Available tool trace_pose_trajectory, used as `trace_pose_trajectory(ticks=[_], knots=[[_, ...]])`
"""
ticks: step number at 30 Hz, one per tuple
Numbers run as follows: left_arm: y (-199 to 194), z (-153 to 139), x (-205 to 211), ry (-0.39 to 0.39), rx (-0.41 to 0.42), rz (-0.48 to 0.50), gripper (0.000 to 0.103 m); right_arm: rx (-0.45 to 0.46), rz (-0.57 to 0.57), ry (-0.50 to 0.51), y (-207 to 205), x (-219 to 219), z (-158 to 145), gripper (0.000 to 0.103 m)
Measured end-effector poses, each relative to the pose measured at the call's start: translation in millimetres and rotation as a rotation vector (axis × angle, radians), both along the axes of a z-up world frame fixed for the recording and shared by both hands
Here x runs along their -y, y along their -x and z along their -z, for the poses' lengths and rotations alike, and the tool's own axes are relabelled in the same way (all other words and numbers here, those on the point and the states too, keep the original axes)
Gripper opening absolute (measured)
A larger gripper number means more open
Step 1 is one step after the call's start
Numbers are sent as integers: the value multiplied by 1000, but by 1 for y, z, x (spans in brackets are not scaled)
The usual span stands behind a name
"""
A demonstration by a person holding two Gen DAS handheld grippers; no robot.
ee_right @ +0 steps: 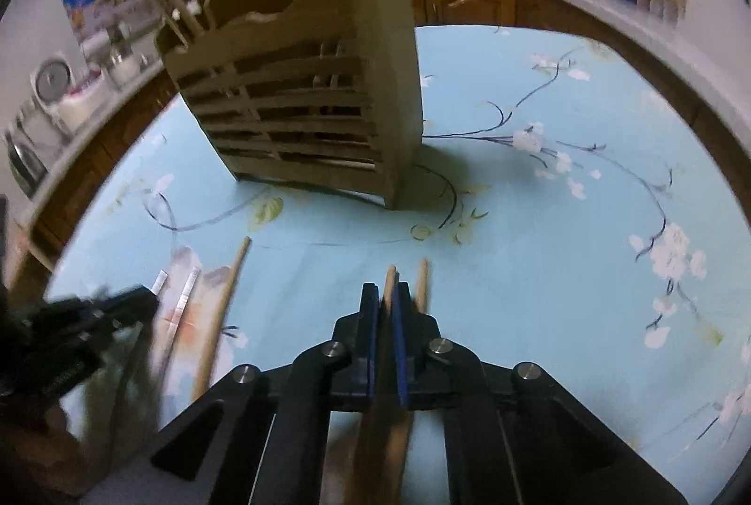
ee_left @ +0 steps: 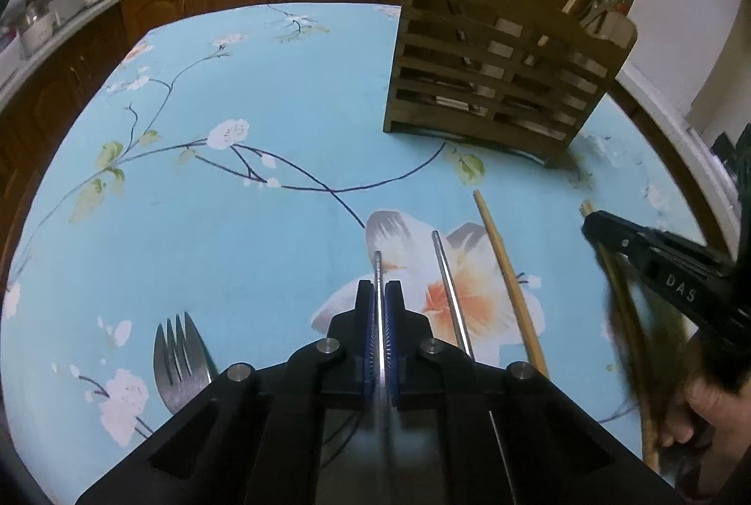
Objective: Organize utensils
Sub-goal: 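Grasp a wooden chopstick with the right tool while the left tool grasps a knife, then lift the chopstick and knife upright and carry them over the holder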
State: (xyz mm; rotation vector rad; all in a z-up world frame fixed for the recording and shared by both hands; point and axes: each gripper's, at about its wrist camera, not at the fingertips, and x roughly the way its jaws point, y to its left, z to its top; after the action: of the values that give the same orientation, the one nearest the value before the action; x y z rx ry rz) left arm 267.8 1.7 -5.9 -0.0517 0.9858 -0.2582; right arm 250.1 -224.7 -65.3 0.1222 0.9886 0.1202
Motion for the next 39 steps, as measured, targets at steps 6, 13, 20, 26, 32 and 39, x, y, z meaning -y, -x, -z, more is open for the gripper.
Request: trace_pose_trajectory(ticks=[6, 13, 20, 26, 32, 39], knots=[[16, -22, -17, 77, 40, -1, 2, 77, -1, -65, 21, 4, -34, 5], [45, -64, -36, 167, 124, -3, 2, 177, -7, -120, 45, 6, -81, 5], [75, -104, -50, 207, 223, 5, 2, 269, -5, -132, 63, 5, -117, 5], [104, -126, -65, 223, 277, 12, 2, 335, -5, -141, 75, 5, -141, 5], [114, -134, -70, 229, 298, 11, 2, 365, 3, -152, 81, 9, -150, 5], [114, -140, -72, 229, 313, 3, 2, 390, 13, -152, 82, 11, -158, 5]])
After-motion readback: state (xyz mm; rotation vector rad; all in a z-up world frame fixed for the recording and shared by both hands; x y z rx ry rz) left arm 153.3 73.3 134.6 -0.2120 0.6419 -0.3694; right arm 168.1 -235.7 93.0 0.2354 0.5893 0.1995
